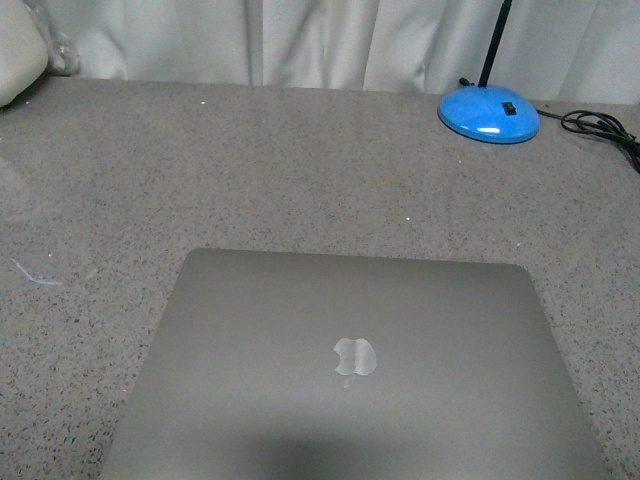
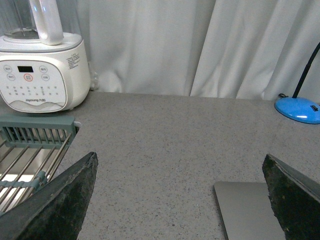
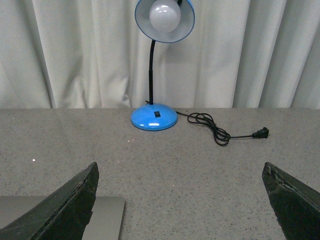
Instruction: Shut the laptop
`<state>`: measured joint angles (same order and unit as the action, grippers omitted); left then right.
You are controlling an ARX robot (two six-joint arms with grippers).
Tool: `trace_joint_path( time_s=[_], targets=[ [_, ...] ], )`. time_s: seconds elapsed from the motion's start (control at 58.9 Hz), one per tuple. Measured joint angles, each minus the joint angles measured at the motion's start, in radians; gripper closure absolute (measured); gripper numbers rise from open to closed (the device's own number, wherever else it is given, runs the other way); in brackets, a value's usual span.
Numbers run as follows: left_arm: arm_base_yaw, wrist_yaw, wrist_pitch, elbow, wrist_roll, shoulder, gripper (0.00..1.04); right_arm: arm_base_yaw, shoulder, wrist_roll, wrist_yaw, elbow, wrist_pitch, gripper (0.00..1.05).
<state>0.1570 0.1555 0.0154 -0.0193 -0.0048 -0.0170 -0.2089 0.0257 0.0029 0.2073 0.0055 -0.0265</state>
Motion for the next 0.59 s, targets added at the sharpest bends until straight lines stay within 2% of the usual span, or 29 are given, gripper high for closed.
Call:
trace_joint_path(
  time_s=[0.594],
  targets=[
    [0.000, 0.000, 0.000, 0.000, 0.000, 0.000, 0.06, 0.001, 0.000, 0.000, 0.000, 0.000, 0.000, 0.09]
  ],
)
